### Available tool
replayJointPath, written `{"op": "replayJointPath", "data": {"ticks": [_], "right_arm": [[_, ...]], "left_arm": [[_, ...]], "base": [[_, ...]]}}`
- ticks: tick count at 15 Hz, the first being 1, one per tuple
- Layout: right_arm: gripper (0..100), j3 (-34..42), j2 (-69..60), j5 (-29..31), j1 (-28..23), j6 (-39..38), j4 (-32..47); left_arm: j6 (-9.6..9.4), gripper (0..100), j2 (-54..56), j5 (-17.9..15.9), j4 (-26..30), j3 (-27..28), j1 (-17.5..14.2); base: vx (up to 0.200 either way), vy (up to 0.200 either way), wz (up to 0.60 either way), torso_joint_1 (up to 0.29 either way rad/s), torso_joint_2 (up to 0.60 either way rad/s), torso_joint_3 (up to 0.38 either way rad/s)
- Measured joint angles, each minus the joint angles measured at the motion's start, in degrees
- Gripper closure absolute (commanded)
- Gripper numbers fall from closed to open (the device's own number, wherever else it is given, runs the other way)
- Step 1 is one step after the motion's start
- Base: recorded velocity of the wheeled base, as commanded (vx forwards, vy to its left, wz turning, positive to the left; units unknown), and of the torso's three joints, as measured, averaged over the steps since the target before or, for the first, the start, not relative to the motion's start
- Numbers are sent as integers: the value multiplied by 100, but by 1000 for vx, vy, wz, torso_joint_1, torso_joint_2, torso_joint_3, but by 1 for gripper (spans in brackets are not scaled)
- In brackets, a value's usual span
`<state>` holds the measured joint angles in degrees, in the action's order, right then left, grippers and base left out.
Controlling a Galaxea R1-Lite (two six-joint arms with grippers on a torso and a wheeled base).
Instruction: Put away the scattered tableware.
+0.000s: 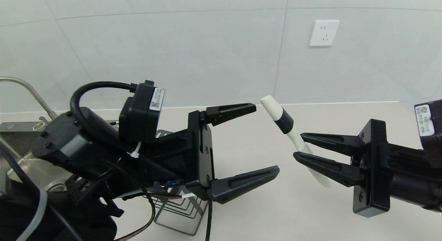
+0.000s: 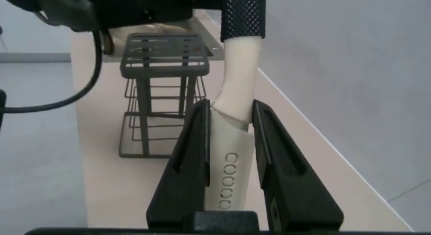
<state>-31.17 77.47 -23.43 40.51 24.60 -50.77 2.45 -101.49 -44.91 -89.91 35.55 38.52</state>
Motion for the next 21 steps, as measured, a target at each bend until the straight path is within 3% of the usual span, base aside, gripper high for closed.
{"op": "replayJointPath", "data": {"ticks": [4,8,12,13,14,16,21], "right_arm": [[100,37,-74,-90,130,5,15],[100,41,-77,-137,188,6,17],[100,28,-66,-137,191,6,17],[100,9,-55,-134,191,6,17],[100,-39,-35,-134,191,6,17],[100,-129,-2,-134,185,9,17],[100,-323,83,-144,185,6,4]], "left_arm": [[6,0,-311,33,-1,524,271],[219,0,-422,35,-6,786,649],[301,0,-411,240,-4,880,706],[389,0,-397,249,-4,880,707],[636,0,-363,246,-1,880,707],[836,0,-279,249,-4,863,718],[825,0,-223,251,-4,830,709]], "base": [[0,0,0,0,0,0],[0,0,0,0,0,0],[0,0,0,0,0,0],[0,0,0,0,0,0],[0,0,0,0,0,0],[0,0,0,0,0,0],[0,0,0,0,0,0]]}}
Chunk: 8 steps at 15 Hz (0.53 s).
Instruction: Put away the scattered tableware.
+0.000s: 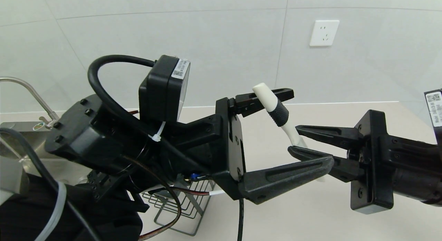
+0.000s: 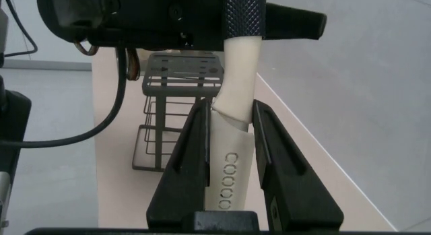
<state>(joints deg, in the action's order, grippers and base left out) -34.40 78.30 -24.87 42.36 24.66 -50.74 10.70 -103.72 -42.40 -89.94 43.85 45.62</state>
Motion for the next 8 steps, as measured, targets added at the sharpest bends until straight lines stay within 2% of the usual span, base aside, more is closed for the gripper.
{"op": "replayJointPath", "data": {"ticks": [8], "right_arm": [[100,-104,69,0,6,10,-9]], "left_arm": [[-9,0,-2,35,0,13,0]], "base": [[0,0,0,0,0,0]]}}
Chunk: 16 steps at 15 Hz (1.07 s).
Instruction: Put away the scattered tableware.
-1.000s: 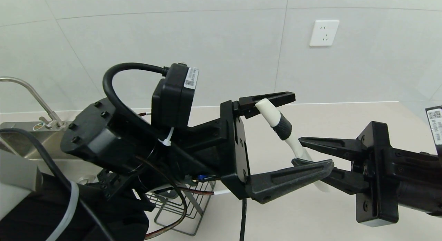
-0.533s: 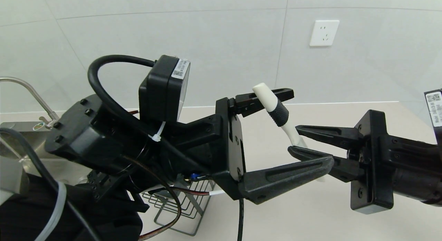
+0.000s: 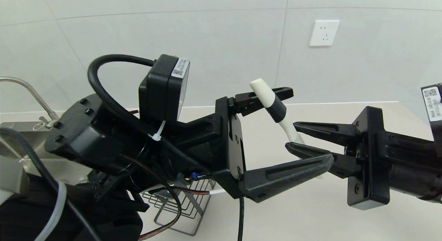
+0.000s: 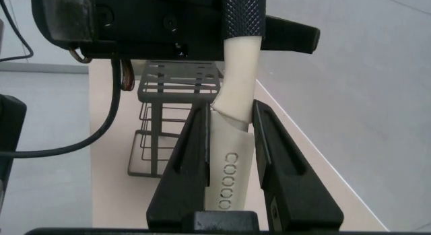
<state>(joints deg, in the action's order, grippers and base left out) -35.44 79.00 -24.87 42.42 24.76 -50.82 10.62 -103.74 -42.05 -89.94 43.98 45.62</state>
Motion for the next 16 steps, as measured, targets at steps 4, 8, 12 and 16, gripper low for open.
{"op": "replayJointPath", "data": {"ticks": [4,8,12,16], "right_arm": [[100,-52,41,-4,55,0,-11],[0,-290,157,-15,82,9,0],[0,-205,243,33,73,88,-44],[0,49,258,207,79,91,-27]], "left_arm": [[9,100,-6,48,0,0,0],[0,100,-9,156,-7,0,-2],[2,100,24,208,11,-11,-28],[-46,100,60,411,2,-74,-411]], "base": [[0,0,0,0,0,0],[0,0,0,0,0,0],[0,0,0,0,0,0],[0,0,0,0,0,0]]}}
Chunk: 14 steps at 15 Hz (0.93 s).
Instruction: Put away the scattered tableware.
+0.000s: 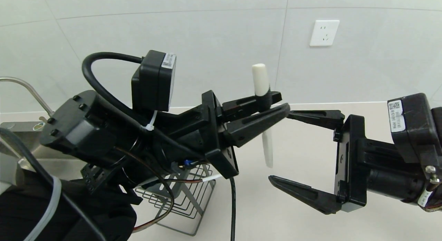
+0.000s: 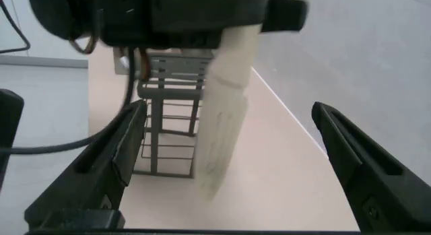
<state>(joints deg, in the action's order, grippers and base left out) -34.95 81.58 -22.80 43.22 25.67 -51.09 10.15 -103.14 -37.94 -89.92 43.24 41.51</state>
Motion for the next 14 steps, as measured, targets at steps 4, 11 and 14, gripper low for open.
{"op": "replayJointPath", "data": {"ticks": [4,11,14], "right_arm": [[100,194,6,200,-79,-382,-45],[100,1696,-686,499,-1725,-1314,-294],[100,2377,-1838,479,-2456,-1237,-263]], "left_arm": [[-30,100,260,6,6,-597,-521],[-41,100,1191,6,-10,-1347,-924],[-41,100,1353,-5,0,-1362,-1059]], "base": [[0,0,0,0,0,0],[0,0,0,0,0,0],[0,0,0,0,0,0]]}}
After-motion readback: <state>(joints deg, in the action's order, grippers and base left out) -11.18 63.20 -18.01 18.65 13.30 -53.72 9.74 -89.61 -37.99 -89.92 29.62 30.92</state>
